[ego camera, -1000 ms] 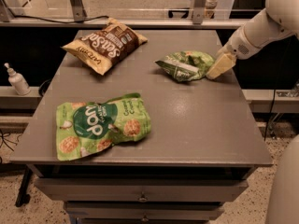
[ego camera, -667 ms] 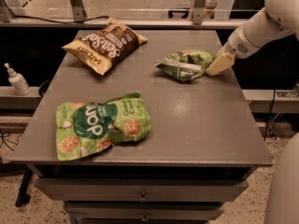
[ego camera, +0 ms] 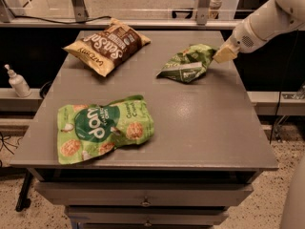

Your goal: Pick green jalapeno chip bag

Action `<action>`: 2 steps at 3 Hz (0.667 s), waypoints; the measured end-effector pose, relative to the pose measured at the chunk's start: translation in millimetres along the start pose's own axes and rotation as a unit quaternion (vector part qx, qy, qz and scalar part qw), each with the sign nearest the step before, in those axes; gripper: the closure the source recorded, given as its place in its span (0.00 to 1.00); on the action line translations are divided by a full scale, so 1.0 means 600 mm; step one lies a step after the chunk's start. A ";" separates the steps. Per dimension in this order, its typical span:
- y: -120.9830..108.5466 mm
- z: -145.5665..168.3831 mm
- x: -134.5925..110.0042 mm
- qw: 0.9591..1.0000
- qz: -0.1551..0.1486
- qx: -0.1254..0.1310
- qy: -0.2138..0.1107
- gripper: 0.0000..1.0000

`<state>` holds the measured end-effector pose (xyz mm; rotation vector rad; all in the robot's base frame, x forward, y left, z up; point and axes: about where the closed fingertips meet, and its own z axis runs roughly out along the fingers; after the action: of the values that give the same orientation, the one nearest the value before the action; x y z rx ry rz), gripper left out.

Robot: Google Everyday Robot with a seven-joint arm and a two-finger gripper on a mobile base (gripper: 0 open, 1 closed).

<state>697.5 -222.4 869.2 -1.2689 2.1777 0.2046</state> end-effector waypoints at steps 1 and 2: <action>0.030 -0.066 -0.070 0.999 0.025 0.006 -0.041 1.00; 0.052 -0.147 -0.128 0.995 0.050 0.016 -0.088 1.00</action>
Offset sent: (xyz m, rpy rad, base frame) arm -0.0640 0.0462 0.1895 0.3003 -0.1398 -0.1238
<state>661.9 -185.6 978.7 -1.0830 2.0857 0.3101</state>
